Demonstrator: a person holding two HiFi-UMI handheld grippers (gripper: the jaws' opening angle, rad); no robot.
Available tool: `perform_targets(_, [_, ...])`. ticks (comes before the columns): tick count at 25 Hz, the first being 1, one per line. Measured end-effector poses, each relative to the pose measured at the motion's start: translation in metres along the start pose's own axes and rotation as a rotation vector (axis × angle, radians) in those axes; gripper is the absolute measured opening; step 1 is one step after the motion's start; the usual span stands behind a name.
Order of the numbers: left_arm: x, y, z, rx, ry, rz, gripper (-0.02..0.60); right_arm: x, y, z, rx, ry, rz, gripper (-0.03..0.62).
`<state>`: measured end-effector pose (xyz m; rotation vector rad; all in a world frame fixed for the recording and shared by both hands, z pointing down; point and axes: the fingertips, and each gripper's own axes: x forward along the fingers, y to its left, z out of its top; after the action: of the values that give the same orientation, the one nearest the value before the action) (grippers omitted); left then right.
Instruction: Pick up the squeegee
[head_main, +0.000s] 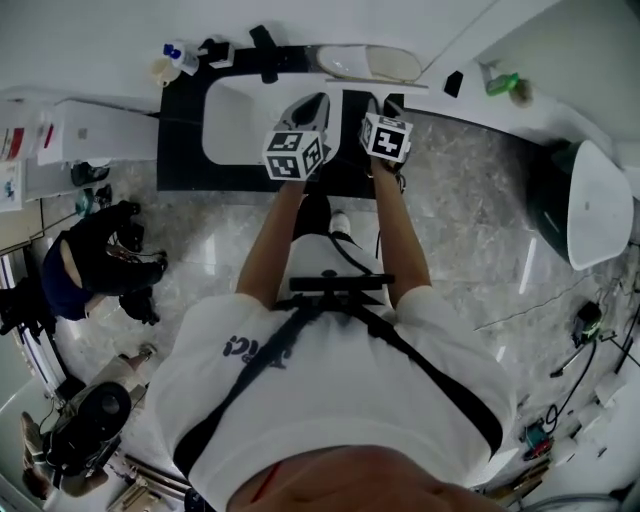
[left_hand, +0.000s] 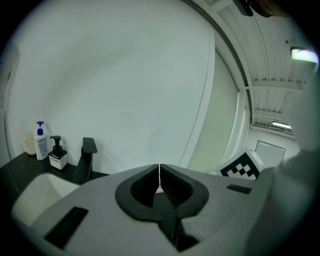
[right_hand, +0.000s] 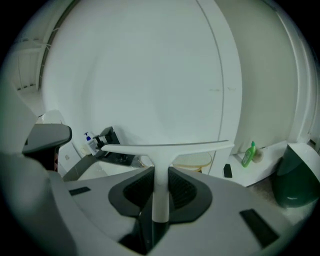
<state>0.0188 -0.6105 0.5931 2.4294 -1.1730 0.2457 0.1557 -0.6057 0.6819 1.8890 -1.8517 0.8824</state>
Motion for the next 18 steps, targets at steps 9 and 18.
perform_targets(9, [-0.048, -0.029, 0.105, 0.242, -0.176, 0.059, 0.014, -0.109, 0.023, 0.114, -0.069, -0.334, 0.012, 0.091])
perform_targets(18, [-0.105, -0.051, 0.168, 0.346, -0.291, 0.135, 0.014, -0.223, 0.045, 0.191, -0.09, -0.609, 0.04, 0.091])
